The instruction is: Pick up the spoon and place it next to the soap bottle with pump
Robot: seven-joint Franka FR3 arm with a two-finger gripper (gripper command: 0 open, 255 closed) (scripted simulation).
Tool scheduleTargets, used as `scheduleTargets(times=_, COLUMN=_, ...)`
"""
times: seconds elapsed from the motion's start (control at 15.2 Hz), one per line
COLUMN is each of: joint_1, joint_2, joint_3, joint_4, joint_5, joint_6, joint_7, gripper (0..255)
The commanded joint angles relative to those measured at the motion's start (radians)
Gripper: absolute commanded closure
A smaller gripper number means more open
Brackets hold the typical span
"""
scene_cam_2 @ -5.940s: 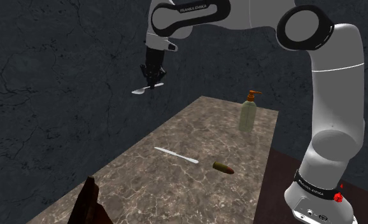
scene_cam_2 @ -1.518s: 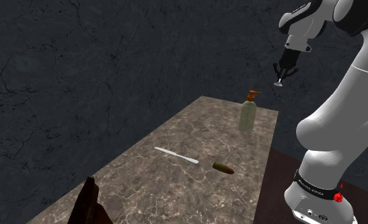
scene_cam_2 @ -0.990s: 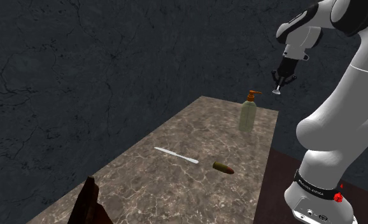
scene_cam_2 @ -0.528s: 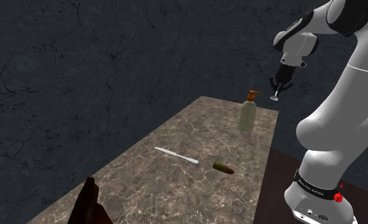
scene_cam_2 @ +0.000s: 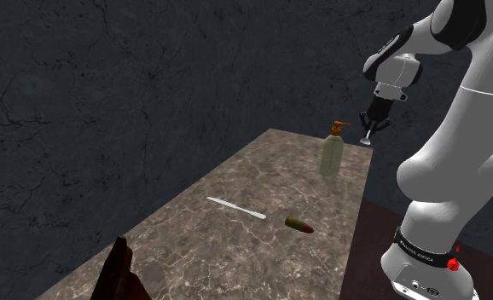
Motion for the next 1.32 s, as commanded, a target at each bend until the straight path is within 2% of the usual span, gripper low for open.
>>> scheduleTargets(times=0.0, joint_1=0.0, joint_2=0.018, joint_3=-0.001, joint_4=-0.011, joint_5=0.012, joint_6=0.026, joint_7=-0.013, gripper=255)
scheduleTargets(times=1.25, joint_1=-0.008, joint_2=0.202, joint_3=0.017, joint_4=-0.085, joint_5=0.158, joint_6=0.247, joint_7=-0.147, gripper=255)
